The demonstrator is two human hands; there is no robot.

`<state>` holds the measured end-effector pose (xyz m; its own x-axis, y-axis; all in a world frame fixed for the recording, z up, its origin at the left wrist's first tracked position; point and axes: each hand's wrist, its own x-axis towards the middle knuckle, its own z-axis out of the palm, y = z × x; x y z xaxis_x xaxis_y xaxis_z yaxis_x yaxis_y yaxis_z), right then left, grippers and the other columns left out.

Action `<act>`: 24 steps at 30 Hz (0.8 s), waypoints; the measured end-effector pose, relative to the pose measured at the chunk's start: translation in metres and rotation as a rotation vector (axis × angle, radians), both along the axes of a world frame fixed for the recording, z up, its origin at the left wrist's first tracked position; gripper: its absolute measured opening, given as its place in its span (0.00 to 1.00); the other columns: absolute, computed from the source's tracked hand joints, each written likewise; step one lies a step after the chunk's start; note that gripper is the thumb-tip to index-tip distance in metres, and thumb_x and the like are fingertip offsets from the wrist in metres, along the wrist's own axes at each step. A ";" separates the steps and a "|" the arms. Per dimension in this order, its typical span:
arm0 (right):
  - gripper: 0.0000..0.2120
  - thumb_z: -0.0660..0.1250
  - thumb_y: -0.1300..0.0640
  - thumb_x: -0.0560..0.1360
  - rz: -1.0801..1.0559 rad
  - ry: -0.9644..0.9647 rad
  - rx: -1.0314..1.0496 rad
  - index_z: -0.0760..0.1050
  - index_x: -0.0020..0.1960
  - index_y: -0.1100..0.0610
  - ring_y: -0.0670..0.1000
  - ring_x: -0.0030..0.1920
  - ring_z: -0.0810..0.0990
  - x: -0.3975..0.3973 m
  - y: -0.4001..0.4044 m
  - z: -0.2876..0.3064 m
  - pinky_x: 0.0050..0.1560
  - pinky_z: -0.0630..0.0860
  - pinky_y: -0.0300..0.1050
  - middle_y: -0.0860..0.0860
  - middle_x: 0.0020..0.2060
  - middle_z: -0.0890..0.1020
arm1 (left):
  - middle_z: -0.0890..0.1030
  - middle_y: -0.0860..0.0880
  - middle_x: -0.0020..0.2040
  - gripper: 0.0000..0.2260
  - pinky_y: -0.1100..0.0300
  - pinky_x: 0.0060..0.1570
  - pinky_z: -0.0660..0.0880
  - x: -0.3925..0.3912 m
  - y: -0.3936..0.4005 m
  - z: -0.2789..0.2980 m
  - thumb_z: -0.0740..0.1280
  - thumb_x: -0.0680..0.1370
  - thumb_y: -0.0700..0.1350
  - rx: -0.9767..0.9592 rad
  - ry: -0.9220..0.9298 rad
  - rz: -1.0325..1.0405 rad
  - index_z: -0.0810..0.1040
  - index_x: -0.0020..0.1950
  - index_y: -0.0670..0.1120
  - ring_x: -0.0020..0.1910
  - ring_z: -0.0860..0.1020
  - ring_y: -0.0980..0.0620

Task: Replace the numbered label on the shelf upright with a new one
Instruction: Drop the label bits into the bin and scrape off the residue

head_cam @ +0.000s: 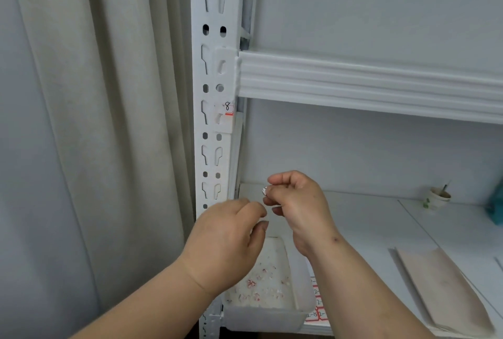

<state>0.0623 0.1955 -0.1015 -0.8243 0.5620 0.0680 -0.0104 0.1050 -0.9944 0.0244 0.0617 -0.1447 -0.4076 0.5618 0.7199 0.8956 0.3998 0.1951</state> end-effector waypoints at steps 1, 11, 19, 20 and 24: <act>0.07 0.67 0.66 0.72 -0.009 -0.024 0.006 0.77 0.47 0.56 0.48 0.37 0.81 -0.001 0.002 -0.005 0.38 0.74 0.38 0.51 0.35 0.81 | 0.76 0.54 0.34 0.07 0.55 0.28 0.75 0.003 0.003 -0.004 0.63 0.76 0.48 -0.047 -0.061 0.021 0.78 0.46 0.48 0.31 0.76 0.51; 0.04 0.67 0.65 0.73 -0.053 -0.204 0.015 0.78 0.44 0.58 0.48 0.34 0.80 -0.009 0.022 -0.054 0.33 0.73 0.36 0.52 0.37 0.82 | 0.78 0.53 0.35 0.05 0.58 0.41 0.79 -0.001 0.031 -0.031 0.64 0.79 0.49 -0.117 -0.735 0.115 0.78 0.48 0.51 0.36 0.78 0.54; 0.04 0.68 0.63 0.73 -0.039 -0.275 0.086 0.77 0.42 0.56 0.48 0.35 0.80 -0.017 0.026 -0.072 0.34 0.72 0.38 0.51 0.39 0.82 | 0.83 0.49 0.43 0.06 0.56 0.43 0.80 -0.006 0.039 -0.046 0.63 0.79 0.45 -0.099 -0.965 0.118 0.79 0.47 0.48 0.41 0.82 0.50; 0.05 0.67 0.64 0.74 -0.041 -0.285 0.089 0.76 0.42 0.56 0.48 0.35 0.80 -0.018 0.027 -0.075 0.34 0.72 0.39 0.51 0.39 0.82 | 0.83 0.49 0.43 0.06 0.56 0.43 0.81 -0.007 0.039 -0.047 0.63 0.79 0.45 -0.098 -0.979 0.120 0.79 0.47 0.48 0.41 0.82 0.50; 0.13 0.59 0.70 0.74 -0.028 -0.333 0.103 0.78 0.47 0.56 0.48 0.40 0.82 -0.021 0.029 -0.081 0.38 0.75 0.39 0.53 0.45 0.83 | 0.82 0.50 0.42 0.06 0.56 0.44 0.81 -0.009 0.037 -0.049 0.63 0.79 0.45 -0.108 -0.997 0.136 0.79 0.46 0.49 0.41 0.82 0.51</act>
